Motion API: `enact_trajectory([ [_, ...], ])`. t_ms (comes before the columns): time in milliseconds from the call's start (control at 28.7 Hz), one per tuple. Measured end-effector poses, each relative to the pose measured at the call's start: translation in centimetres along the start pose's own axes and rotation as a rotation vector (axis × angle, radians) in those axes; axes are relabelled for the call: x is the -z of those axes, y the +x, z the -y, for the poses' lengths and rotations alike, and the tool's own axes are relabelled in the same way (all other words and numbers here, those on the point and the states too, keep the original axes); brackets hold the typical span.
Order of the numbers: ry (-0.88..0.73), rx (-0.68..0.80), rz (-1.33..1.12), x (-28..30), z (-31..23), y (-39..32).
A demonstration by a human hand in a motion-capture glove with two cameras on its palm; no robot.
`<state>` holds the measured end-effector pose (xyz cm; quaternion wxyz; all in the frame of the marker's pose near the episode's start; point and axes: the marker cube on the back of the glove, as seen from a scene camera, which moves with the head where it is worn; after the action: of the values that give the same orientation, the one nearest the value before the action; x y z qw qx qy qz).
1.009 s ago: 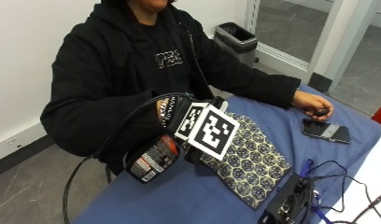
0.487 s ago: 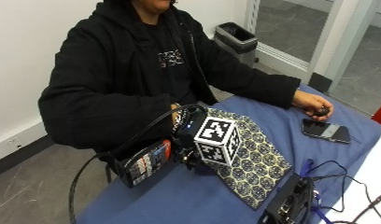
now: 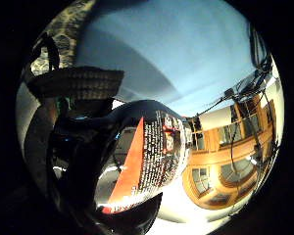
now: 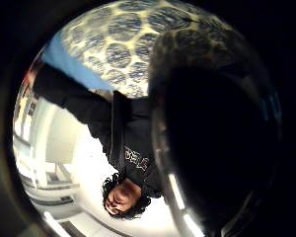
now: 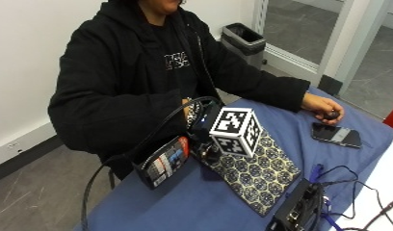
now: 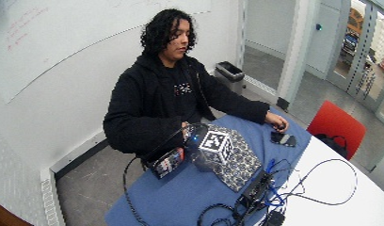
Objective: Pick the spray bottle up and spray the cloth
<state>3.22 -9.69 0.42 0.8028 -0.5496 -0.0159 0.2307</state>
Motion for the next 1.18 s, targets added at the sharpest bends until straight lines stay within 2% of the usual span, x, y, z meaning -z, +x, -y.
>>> enact_trajectory([
  [278, 0.309, 0.276, 0.049, 5.4, -2.6, -6.6],
  [452, 0.513, 0.564, 0.147, 8.8, -3.7, -12.2],
  [731, 0.72, 0.991, 0.408, 13.0, -2.2, -20.7],
  [940, 0.848, 1.129, 0.604, 15.4, 1.3, -24.3],
  [1183, 0.865, 1.182, 0.698, 16.1, 5.4, -25.4],
])
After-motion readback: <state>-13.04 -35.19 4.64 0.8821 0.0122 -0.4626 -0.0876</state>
